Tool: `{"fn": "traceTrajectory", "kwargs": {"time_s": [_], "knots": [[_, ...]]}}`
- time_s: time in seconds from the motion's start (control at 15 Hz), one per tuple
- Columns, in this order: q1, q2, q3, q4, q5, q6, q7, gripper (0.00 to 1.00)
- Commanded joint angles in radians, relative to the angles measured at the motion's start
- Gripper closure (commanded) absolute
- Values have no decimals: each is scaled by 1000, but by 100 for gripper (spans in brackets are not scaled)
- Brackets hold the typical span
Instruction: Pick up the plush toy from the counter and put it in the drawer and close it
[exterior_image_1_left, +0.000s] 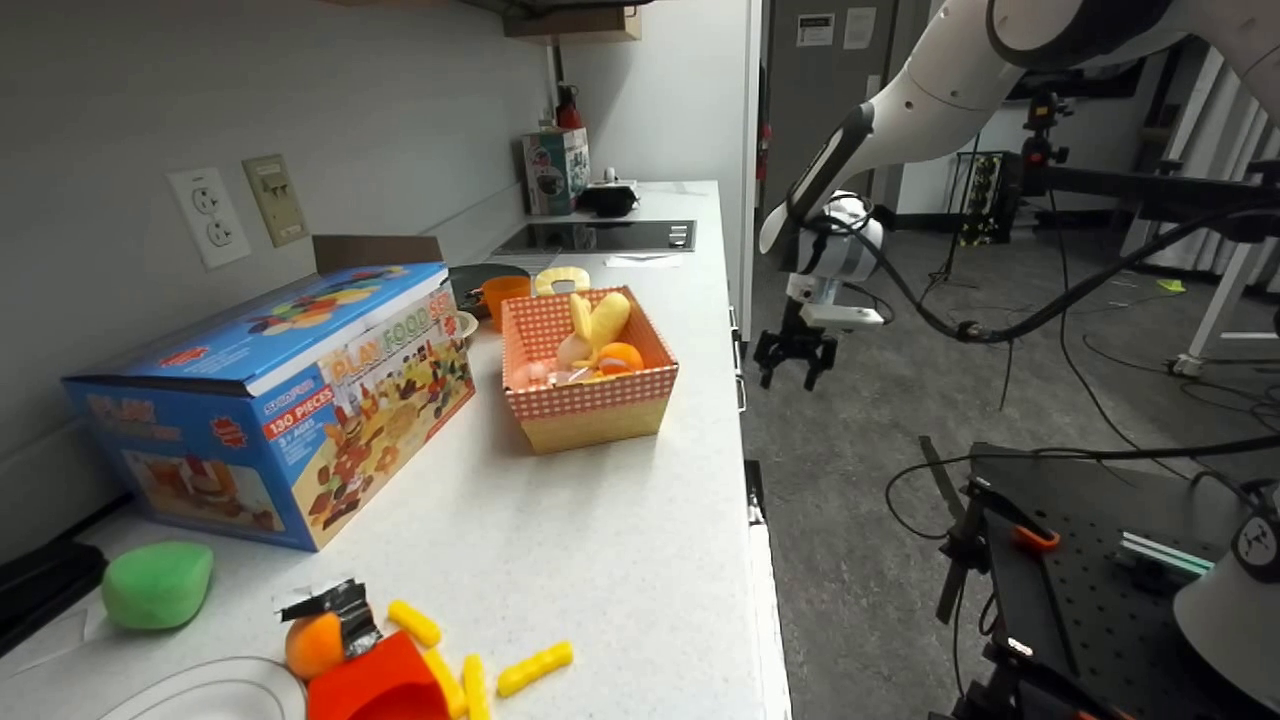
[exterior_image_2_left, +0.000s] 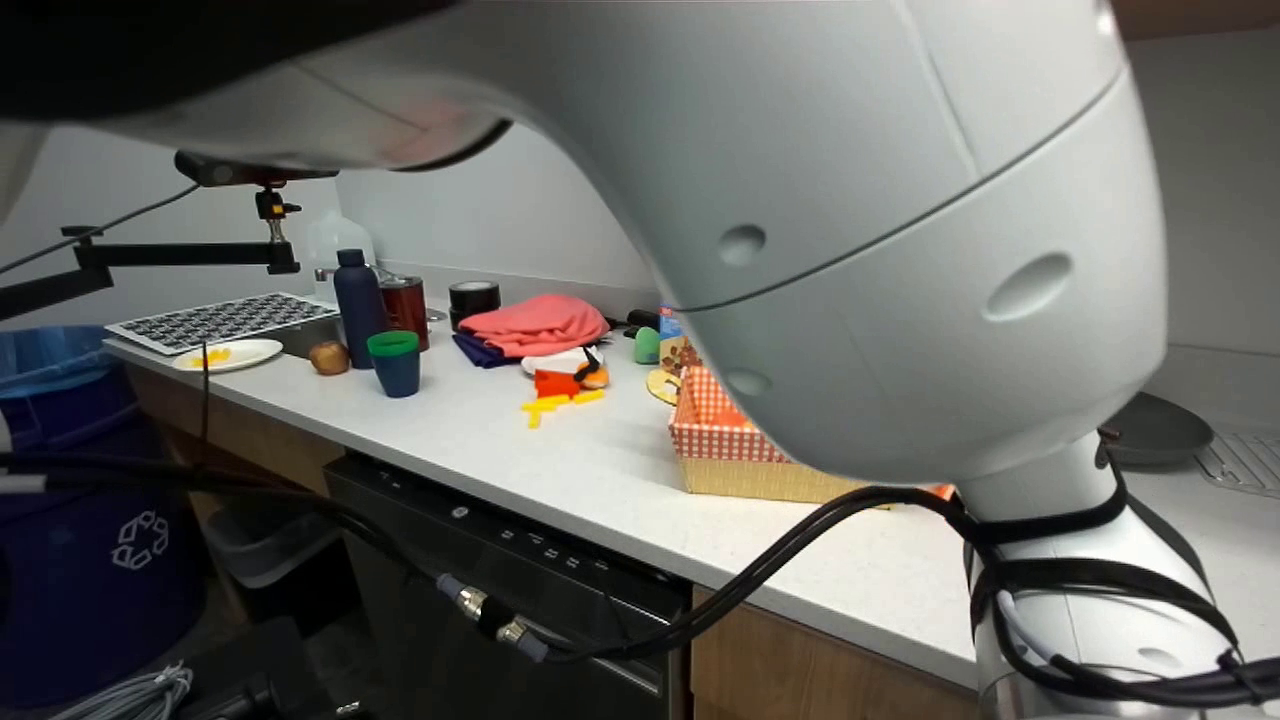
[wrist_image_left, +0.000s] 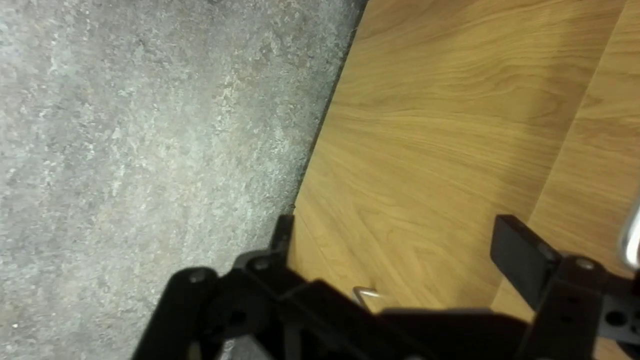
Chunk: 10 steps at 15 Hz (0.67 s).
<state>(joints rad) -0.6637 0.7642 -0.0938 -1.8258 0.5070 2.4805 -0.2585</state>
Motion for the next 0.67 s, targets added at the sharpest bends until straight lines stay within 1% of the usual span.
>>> {"fn": "traceTrajectory", "kwargs": {"time_s": [0.0, 0.2, 0.4, 0.53, 0.6], "knots": [[1, -22, -16, -44, -33, 27, 41, 0], [-20, -121, 7, -131, -16, -18, -2, 0], [-16, -208, 16, -206, -9, -55, -34, 0], [-18, -237, 12, -214, -8, -118, -49, 0], [-20, -260, 9, -223, -6, -168, -56, 0]]}}
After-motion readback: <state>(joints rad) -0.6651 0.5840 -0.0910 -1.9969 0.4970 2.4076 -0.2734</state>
